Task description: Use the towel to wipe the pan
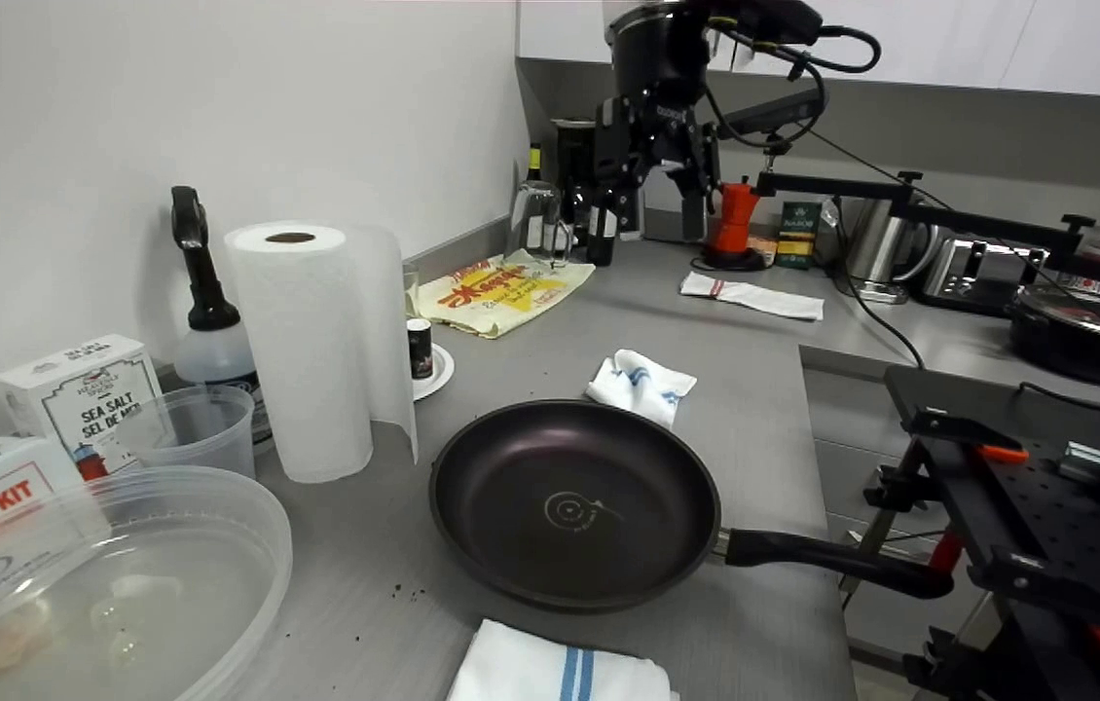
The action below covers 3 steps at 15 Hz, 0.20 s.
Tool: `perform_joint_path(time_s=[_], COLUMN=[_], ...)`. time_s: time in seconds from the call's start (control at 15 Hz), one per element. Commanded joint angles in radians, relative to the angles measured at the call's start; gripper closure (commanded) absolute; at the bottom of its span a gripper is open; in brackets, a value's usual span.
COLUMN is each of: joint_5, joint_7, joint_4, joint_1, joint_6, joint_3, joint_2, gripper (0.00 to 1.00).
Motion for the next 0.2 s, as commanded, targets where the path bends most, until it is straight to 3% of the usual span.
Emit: perform_joint_path(time_s=[0.0,0.13], joint_5=[-0.001,-0.004], joint_7=[-0.001,-0.002], joint_4=[-0.02,-0.041], joint_1=[0.011,0.012], joint_6=[-0.003,-0.002], joint_3=[-0.004,-0.004], joint_2=[-0.019,-0.038], gripper=[0.0,0.0])
